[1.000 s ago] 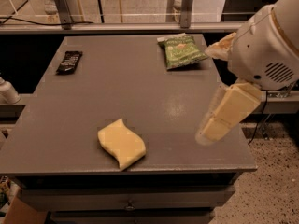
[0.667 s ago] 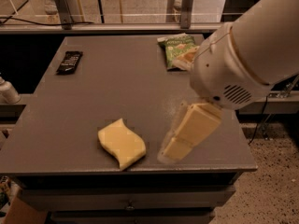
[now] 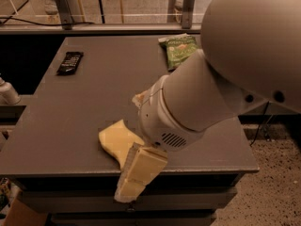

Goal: Move sponge near green jalapeno chip bag

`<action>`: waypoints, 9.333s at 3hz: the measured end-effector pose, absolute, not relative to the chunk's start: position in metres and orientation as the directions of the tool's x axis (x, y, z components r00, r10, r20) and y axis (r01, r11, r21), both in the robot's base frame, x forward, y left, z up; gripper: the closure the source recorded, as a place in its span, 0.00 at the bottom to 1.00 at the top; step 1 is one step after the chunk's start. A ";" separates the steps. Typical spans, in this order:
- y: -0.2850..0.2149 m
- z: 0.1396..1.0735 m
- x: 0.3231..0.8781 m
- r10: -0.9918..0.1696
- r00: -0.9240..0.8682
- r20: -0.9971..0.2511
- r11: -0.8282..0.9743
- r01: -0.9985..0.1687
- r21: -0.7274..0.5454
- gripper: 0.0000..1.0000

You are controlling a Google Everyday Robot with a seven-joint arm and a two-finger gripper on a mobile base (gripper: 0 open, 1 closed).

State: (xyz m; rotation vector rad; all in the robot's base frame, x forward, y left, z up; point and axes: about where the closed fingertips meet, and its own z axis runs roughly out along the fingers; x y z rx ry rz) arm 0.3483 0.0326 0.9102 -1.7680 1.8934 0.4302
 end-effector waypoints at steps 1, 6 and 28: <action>0.031 0.909 0.349 -0.820 -0.023 -0.571 0.108 -0.988 -0.115 0.00; 0.031 0.813 0.397 -0.788 -0.170 -0.591 0.229 -0.973 -0.026 0.00; -0.025 0.864 0.498 -0.653 -0.253 -0.714 0.464 -0.879 -0.112 1.00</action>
Offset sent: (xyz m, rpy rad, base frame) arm 0.0391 -0.0279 -0.0680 0.0318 0.0480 -0.1185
